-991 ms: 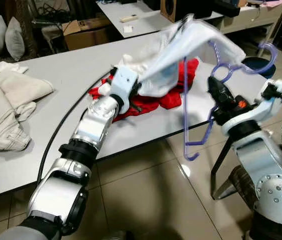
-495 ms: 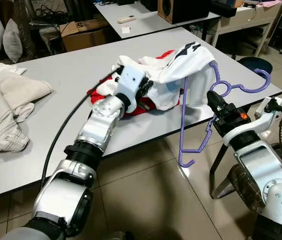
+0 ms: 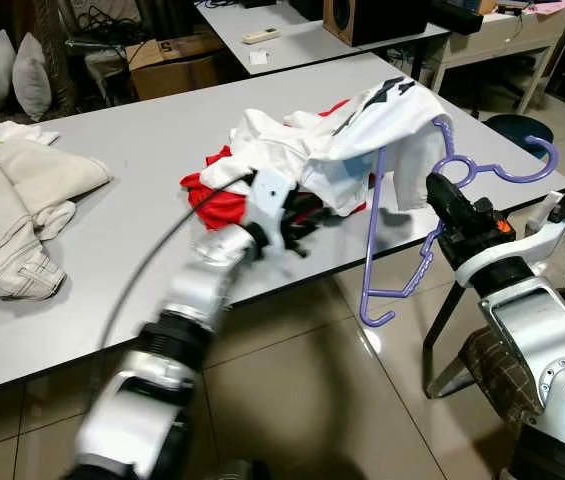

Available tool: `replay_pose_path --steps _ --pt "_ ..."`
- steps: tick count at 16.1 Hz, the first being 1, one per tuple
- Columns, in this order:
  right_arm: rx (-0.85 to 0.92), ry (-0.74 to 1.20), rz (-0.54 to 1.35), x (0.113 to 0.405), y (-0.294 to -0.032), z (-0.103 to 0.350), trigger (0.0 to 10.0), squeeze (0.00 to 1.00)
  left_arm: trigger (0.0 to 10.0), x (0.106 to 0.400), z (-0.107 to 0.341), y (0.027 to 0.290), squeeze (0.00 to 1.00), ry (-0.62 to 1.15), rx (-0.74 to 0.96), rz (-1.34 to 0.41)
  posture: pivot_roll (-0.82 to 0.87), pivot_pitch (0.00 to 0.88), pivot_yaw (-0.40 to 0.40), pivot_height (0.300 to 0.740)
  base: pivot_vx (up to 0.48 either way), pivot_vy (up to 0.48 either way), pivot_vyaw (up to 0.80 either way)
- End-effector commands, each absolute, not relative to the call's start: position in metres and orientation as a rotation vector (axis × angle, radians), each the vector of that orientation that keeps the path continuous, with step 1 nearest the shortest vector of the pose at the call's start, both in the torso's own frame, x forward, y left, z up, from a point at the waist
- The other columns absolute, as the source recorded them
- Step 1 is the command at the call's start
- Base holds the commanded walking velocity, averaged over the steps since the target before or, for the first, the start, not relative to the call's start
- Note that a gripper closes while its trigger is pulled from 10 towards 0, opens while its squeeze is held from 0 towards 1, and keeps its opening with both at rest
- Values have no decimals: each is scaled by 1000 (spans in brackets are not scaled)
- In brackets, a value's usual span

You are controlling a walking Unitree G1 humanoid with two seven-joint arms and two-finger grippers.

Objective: Hang hanger

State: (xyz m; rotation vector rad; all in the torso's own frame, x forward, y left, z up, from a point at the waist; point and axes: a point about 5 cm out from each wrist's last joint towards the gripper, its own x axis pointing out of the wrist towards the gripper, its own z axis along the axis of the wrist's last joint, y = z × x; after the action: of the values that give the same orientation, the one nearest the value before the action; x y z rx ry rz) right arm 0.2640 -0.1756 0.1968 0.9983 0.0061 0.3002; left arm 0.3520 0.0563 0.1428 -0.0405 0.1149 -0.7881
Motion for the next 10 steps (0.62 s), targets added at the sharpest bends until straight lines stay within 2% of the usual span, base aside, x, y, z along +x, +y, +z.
replay_pose_path --steps 1,2,3,4,5,7,10 --pt "1012 10 332 265 -173 202 10000 0 10000 357 139 59 1000 140 -102 -727 -179 0 79 740 0 0 0" --pt "1016 11 334 265 -172 202 10000 0 10000 356 137 58 1000 148 -120 -718 -179 0 79 740 0 0 0" --pt "1018 15 339 264 -172 203 10000 0 10000 358 131 57 282 182 -110 -677 -186 0 83 740 0 0 0" --pt "1018 16 341 264 -171 203 10000 0 10000 360 125 59 82 215 -85 -619 -190 0 87 740 0 0 0" --pt "1019 16 343 263 -170 204 10000 0 10000 363 123 62 0 240 -87 -556 -194 0 91 740 0 0 0" --pt "1022 12 352 261 -168 205 10000 0 10000 365 121 63 0 256 -159 -512 -197 0 94 740 0 0 0" --pt "1034 6 374 260 -166 207 10000 0 10000 365 132 50 0 188 -374 -573 -197 0 93 740 0 0 0"
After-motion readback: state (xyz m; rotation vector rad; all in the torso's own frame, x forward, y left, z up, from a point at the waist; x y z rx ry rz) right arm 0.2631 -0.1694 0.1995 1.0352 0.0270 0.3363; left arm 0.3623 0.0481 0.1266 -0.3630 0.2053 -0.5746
